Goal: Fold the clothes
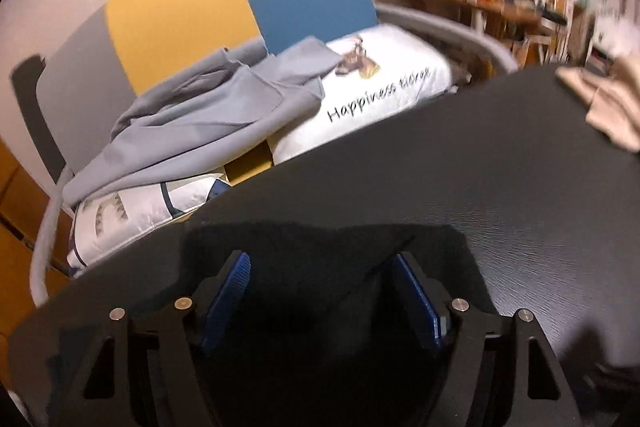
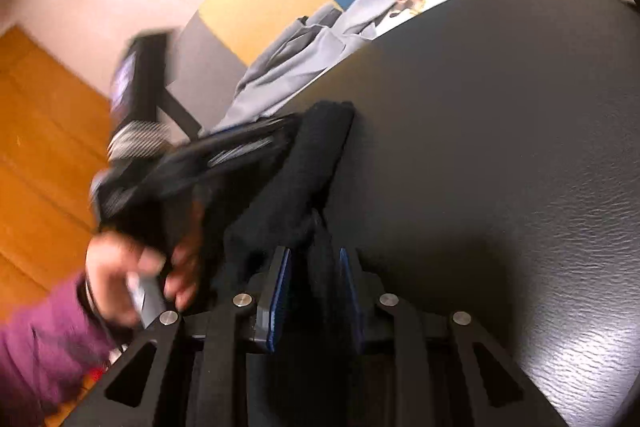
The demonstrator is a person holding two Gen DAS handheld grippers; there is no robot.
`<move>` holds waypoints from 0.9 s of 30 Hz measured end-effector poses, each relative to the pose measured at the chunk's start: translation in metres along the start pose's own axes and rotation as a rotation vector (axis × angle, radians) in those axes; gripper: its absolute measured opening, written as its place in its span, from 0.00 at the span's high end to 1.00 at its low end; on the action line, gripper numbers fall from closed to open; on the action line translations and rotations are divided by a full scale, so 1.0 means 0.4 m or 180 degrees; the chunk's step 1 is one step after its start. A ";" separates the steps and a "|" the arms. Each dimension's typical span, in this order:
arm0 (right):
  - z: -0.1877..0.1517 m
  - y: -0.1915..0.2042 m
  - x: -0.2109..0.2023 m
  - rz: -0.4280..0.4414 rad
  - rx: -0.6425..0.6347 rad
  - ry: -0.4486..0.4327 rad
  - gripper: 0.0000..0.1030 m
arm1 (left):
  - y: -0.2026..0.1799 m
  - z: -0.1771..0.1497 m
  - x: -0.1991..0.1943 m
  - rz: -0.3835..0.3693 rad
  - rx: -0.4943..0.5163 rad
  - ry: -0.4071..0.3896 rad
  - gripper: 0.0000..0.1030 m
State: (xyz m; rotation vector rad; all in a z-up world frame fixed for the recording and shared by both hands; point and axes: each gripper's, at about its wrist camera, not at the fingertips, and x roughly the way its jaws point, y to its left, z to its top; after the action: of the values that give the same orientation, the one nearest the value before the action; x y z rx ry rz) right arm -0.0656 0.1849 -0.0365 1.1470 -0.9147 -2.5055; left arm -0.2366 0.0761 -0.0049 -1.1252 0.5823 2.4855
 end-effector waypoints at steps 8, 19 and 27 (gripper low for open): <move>0.034 0.052 0.045 -0.0322 -0.0390 0.0011 0.74 | 0.031 0.006 0.083 -0.0103 -0.0416 0.0080 0.18; -0.033 0.009 -0.016 -0.0050 0.0083 -0.0258 0.98 | 0.046 -0.005 0.099 -0.0084 -0.0550 0.0091 0.02; -0.010 0.007 -0.087 0.0036 0.0254 -0.0601 0.91 | 0.047 -0.002 0.102 -0.0055 -0.0575 0.0112 0.00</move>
State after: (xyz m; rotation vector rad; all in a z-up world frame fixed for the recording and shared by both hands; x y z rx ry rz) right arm -0.0395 0.1963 -0.0160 0.9353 -1.0744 -2.6239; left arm -0.2704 0.0655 -0.0327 -1.2362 0.3610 2.5489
